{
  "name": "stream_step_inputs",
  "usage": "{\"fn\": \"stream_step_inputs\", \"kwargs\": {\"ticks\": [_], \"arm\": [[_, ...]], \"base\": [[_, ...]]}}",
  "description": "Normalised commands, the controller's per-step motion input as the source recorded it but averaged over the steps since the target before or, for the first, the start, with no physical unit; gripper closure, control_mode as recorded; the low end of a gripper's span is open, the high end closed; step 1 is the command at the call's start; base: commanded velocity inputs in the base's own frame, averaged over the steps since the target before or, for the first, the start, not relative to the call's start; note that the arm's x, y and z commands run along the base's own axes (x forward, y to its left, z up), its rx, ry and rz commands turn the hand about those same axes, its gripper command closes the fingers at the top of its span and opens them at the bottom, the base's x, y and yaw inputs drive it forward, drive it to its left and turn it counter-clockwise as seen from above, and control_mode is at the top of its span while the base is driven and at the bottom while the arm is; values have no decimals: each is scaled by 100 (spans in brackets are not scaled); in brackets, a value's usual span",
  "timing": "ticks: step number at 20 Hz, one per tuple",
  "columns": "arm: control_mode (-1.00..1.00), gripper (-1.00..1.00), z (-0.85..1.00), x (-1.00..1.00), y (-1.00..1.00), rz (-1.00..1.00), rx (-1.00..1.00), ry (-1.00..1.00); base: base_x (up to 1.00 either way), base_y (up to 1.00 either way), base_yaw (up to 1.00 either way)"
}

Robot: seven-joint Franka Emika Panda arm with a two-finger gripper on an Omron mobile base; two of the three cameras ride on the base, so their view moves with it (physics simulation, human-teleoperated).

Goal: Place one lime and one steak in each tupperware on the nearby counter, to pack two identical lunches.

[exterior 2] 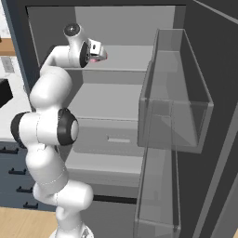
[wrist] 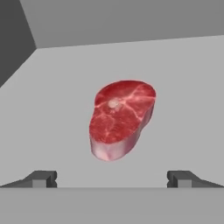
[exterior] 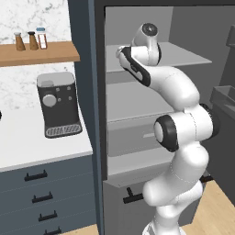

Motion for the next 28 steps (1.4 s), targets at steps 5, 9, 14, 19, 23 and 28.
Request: {"fn": "stream_step_inputs", "kwargs": {"ticks": [5,9,14,19,23,28], "arm": [[-100,-100,0,30,0,0,0,0],[-100,-100,-3,24,0,0,0,0],[-100,-100,-2,21,0,0,0,0],[-100,-100,-12,23,0,0,0,2],[-100,-100,-12,29,0,0,0,3],[-100,100,-16,3,0,0,0,2]], "base": [[0,0,0],[0,0,0],[0,0,0],[0,0,0],[0,0,0],[0,0,0]]}}
